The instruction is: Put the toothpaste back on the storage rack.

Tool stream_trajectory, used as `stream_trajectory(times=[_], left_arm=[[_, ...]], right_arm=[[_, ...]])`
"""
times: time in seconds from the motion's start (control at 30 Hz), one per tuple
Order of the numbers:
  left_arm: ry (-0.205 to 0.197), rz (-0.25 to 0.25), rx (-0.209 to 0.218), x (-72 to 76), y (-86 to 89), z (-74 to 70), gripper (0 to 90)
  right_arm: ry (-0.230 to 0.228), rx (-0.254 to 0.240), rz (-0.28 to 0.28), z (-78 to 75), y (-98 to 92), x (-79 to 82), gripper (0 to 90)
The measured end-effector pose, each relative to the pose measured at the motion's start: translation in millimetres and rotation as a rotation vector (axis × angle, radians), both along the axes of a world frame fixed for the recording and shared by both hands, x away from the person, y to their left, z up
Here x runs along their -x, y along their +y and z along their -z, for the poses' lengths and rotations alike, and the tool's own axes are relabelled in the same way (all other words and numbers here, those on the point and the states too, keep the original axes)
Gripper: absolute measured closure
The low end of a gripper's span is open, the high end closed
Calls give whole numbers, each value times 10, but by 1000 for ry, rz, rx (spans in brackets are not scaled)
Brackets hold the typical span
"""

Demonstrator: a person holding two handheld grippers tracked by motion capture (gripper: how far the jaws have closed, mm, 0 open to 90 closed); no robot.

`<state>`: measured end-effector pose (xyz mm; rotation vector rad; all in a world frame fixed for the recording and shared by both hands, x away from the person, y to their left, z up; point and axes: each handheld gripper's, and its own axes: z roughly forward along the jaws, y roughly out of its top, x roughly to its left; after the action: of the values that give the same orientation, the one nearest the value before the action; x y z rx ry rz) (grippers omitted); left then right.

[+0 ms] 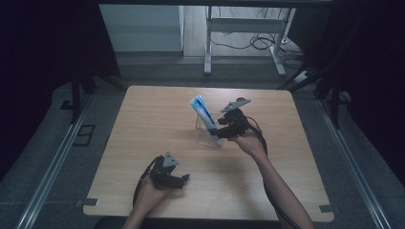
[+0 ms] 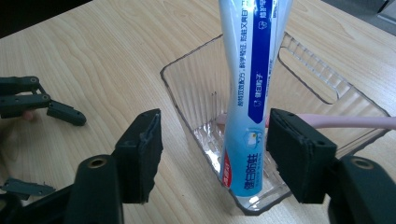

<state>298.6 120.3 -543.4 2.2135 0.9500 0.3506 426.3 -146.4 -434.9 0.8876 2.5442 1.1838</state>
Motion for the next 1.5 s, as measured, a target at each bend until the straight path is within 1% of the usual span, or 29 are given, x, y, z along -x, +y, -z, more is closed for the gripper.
stream_trajectory(times=[0.23,0.6,1.03,1.5], left_arm=[[0,0,0,0,0,0,159],[0,0,0,0,0,0,159],[-1,0,-1,0,0,0,159],[-3,1,-1,-1,0,0,159]], right_arm=[[-22,-4,2,4,-29,62,287],[-27,3,-19,26,-69,145,222],[-44,-15,-19,27,-189,252,214],[-40,-26,1,87,-388,366,214]])
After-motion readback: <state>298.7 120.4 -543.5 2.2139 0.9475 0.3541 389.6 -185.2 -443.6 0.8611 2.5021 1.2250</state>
